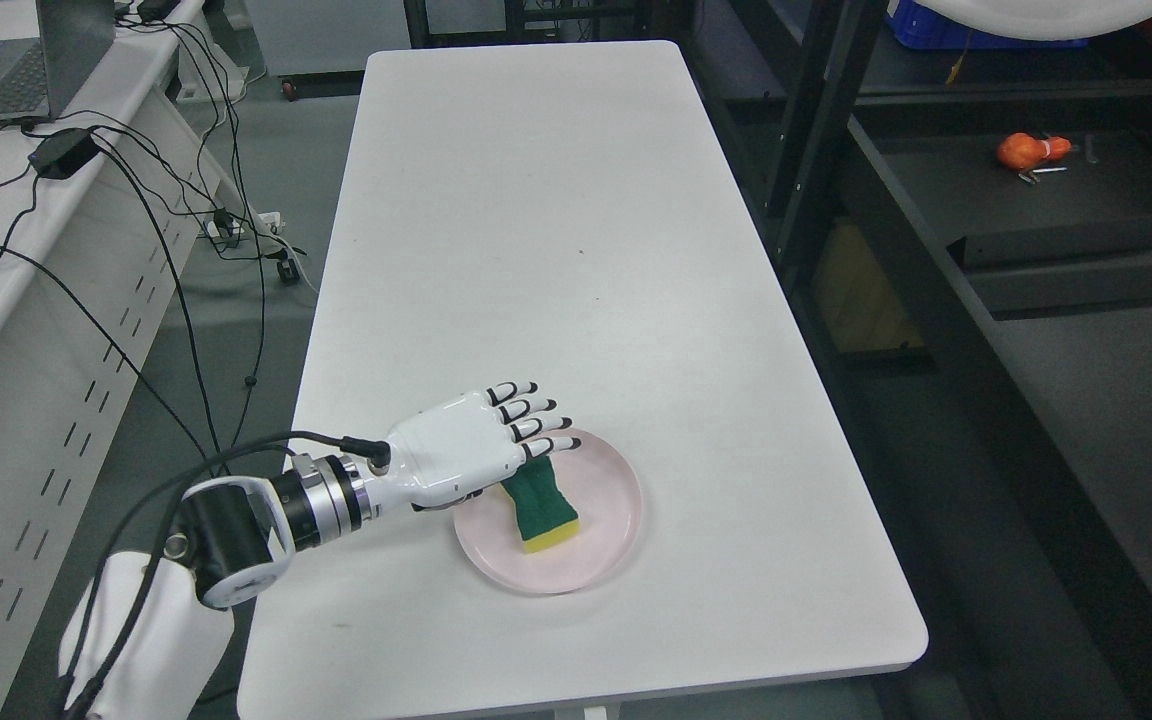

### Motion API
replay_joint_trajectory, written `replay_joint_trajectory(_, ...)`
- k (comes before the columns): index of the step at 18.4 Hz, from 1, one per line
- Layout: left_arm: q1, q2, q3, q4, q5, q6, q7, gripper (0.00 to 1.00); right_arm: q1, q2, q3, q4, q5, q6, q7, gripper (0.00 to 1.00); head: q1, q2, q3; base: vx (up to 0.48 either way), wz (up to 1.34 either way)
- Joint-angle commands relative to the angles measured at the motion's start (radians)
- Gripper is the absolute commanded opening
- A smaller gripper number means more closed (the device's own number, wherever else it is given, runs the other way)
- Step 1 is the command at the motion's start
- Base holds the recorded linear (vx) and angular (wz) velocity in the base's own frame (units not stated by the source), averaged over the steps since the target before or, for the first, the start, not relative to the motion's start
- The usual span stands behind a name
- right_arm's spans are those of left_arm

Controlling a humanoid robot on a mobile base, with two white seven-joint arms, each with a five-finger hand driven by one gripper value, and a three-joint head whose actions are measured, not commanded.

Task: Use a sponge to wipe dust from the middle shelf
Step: 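Lower the left hand over the green sponge and close fingers around it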

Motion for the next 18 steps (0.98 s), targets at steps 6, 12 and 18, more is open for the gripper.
replay_joint_trajectory(6, -0.044, -0.028, -0.175, 0.107, 0.0, 0.001, -0.018, 0.85, 0.0, -0.017, 0.0, -0.017, 0.0, 0.073, 0.002, 1.0, 0.0, 0.0, 0.0, 0.0, 0.0)
replay_joint_trajectory(12, -0.059, -0.034, -0.177, 0.129, 0.005, 0.001, -0.05, 0.72, 0.0, -0.017, 0.0, -0.017, 0.0, 0.073, 0.003, 1.0, 0.0, 0.0, 0.0, 0.0, 0.0)
replay_joint_trajectory(18, -0.07, -0.033, -0.174, 0.129, 0.057, 0.001, -0.054, 0.52, 0.0, -0.017, 0.0, -0.017, 0.0, 0.073, 0.003, 1.0, 0.0, 0.0, 0.0, 0.0, 0.0)
